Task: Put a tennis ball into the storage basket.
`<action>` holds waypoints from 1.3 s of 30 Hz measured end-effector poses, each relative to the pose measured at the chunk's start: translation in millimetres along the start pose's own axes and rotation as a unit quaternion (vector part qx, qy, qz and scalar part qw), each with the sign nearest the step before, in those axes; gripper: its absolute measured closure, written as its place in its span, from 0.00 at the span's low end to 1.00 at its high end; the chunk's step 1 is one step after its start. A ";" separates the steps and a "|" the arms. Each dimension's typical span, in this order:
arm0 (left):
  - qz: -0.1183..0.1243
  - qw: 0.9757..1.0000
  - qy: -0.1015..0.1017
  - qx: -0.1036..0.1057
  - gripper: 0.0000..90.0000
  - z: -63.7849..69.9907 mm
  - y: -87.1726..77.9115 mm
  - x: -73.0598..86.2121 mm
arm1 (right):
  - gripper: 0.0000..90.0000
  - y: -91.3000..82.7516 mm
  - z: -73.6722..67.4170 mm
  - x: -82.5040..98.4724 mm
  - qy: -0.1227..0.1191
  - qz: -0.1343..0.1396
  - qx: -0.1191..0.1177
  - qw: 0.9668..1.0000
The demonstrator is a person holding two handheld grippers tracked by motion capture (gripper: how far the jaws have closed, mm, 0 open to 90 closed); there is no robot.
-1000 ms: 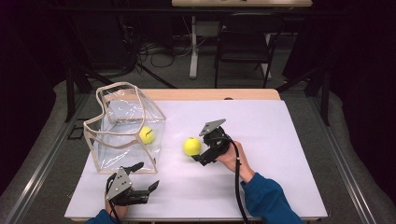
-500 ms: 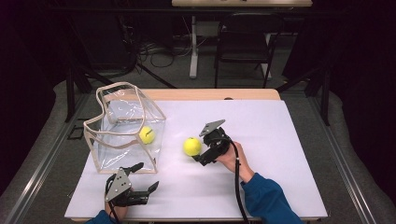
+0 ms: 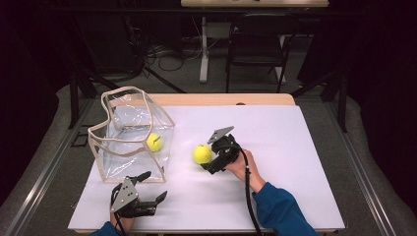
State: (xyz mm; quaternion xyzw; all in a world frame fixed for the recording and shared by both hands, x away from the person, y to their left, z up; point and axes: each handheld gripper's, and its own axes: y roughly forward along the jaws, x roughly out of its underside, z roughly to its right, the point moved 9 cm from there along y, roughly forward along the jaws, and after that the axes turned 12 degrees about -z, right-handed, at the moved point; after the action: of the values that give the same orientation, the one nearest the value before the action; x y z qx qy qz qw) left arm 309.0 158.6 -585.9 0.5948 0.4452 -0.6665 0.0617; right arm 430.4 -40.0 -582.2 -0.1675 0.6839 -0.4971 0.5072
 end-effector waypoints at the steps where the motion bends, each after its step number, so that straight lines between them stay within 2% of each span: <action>1: -0.001 1.000 0.001 0.000 0.17 0.0 0.2 -0.1 | 0.00 1.3 0.6 0.1 0.000 -0.001 0.002 1.000; 15: -0.002 1.000 0.000 0.002 0.17 0.7 1.5 -0.3 | 0.00 14.8 -0.4 -4.1 0.006 -0.001 -0.006 1.000; 20: -0.002 1.000 0.000 -0.001 0.17 0.0 0.9 0.1 | 0.00 20.1 1.1 -3.5 0.008 -0.011 -0.008 1.000; 32: 0.000 1.000 -0.001 0.000 0.17 -0.2 0.0 0.2 | 0.00 30.3 -0.6 -16.7 -0.007 -0.026 -0.001 1.000; 39: 0.001 1.000 0.001 0.001 0.18 0.1 -0.3 0.0 | 0.00 39.8 -0.4 -15.3 -0.002 -0.031 -0.014 0.999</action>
State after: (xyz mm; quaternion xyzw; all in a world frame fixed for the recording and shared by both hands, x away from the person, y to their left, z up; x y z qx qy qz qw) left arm 308.8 158.7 -585.7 0.5957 0.4442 -0.6664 0.0617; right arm 447.6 -10.7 -608.0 -0.1968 0.6841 -0.5025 0.4908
